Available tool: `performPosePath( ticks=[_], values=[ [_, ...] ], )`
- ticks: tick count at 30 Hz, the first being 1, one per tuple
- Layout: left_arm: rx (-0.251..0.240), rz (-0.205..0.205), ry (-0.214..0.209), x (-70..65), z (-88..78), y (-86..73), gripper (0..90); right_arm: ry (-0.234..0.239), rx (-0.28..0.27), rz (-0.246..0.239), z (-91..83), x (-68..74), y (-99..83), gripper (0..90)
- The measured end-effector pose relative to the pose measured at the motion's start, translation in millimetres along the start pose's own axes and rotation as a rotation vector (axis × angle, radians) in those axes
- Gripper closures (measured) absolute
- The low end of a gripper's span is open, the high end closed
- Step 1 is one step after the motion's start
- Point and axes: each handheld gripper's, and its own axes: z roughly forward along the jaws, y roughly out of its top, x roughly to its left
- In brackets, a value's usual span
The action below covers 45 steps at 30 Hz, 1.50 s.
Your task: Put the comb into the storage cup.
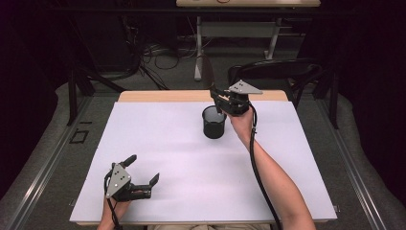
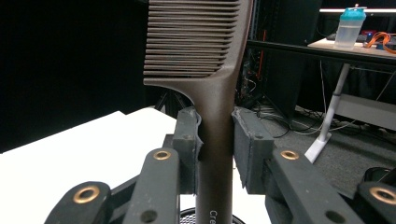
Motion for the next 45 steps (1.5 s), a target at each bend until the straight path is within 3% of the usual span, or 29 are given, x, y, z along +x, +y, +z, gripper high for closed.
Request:
performPosePath(
  ticks=[45],
  values=[
    [-0.006,-0.002,-0.004,0.6,-1.2,0.1,0.3,0.002,0.020,-0.006,13.7,-1.8,-12.9,72.6]
  ],
)
